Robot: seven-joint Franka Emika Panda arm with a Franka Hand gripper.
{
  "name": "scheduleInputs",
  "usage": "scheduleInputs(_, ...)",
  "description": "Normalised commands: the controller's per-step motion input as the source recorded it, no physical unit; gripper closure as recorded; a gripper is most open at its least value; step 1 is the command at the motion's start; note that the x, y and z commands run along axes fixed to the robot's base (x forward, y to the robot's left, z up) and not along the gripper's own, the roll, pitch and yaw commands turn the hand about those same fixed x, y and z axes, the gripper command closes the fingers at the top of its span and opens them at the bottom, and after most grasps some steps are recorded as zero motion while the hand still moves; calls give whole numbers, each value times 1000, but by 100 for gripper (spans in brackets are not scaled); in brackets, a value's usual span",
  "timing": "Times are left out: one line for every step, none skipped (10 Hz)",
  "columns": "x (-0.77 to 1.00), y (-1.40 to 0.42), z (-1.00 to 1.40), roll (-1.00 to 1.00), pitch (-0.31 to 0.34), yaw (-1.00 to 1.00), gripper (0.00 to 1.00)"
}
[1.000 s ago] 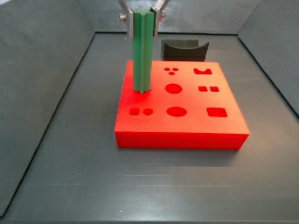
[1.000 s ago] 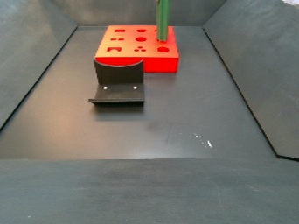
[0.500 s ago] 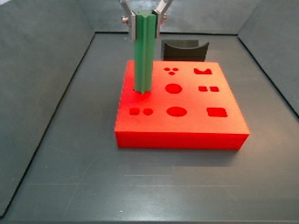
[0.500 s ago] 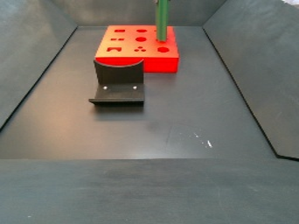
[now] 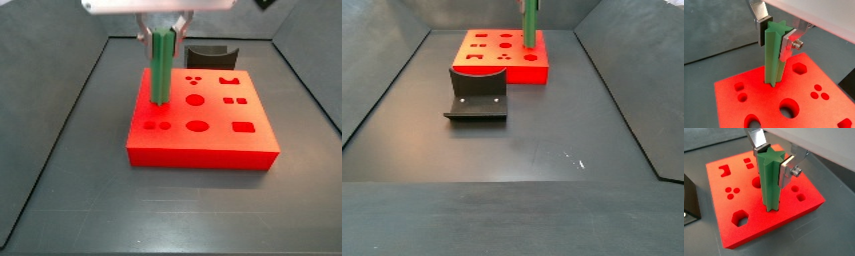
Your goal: Insert the star object.
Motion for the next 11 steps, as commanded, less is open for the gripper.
scheduleInputs(60,-77,-469,340,66,0,100)
scheduleInputs(14,0,-549,100,0,0,100)
scheduleInputs(0,14,-820,-40,-30,0,100)
scheduleInputs(0,0,-980,-90,-53,0,100)
scheduleInputs(0,34,-1000,-67,-44,0,100)
scheduleInputs(0,37,-1000,-61,-36,0,100)
scheduleInputs(3,0,-977,-93,-57,0,100)
scheduleInputs(20,0,-917,-114,-79,0,100)
scheduleInputs(0,0,-963,-96,-56,0,100)
scheduleInputs(103,0,-557,0,0,17,100)
scheduleInputs(3,-29,0,46,7,0,100)
